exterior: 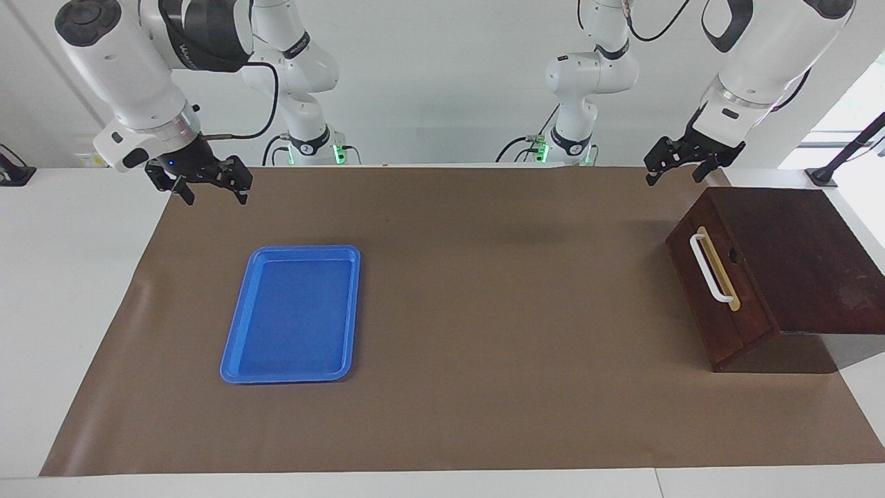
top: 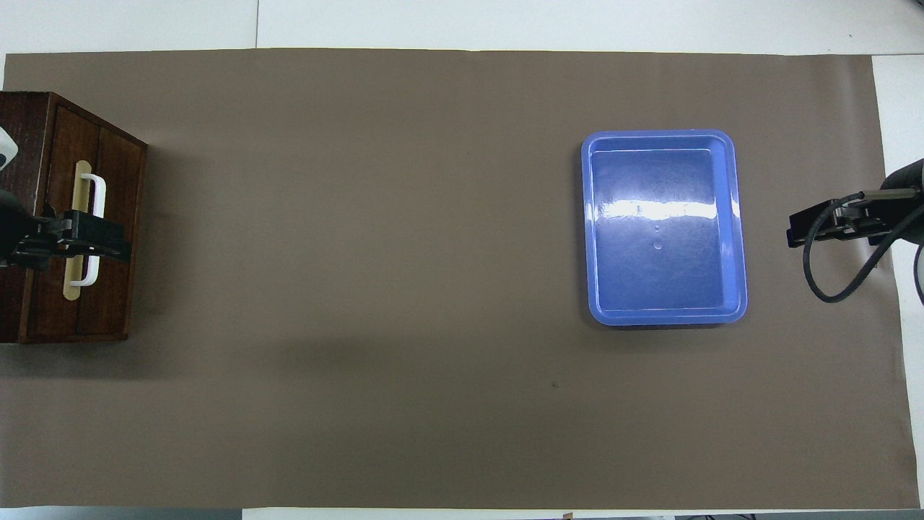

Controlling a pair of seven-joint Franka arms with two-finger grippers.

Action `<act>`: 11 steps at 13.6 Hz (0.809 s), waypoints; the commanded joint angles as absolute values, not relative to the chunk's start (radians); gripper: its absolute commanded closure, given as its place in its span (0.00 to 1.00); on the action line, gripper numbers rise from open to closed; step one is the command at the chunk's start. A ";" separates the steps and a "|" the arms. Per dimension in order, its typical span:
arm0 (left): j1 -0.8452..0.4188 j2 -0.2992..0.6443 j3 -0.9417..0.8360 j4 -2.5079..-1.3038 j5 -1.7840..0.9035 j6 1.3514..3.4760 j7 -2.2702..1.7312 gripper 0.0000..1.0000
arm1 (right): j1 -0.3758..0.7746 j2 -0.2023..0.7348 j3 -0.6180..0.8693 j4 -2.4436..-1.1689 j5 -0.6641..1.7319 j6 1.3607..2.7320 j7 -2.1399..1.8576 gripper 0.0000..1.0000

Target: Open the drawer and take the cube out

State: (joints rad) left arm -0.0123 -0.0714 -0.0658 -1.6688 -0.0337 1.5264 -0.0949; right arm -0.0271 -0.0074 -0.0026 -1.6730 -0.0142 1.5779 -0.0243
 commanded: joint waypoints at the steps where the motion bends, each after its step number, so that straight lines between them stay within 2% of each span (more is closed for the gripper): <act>1: -0.026 -0.072 -0.051 -1.667 -0.040 1.537 -0.080 0.00 | -0.044 -0.018 0.008 -1.678 -0.029 1.571 -0.046 0.00; 7: -0.025 -0.069 -0.051 -1.681 -0.032 1.569 -0.083 0.00 | -0.040 -0.018 0.009 -1.678 -0.029 1.571 -0.045 0.00; 11: -0.052 -0.068 -0.058 -1.761 0.084 1.703 -0.072 0.00 | -0.040 -0.018 0.009 -1.678 -0.029 1.571 -0.046 0.00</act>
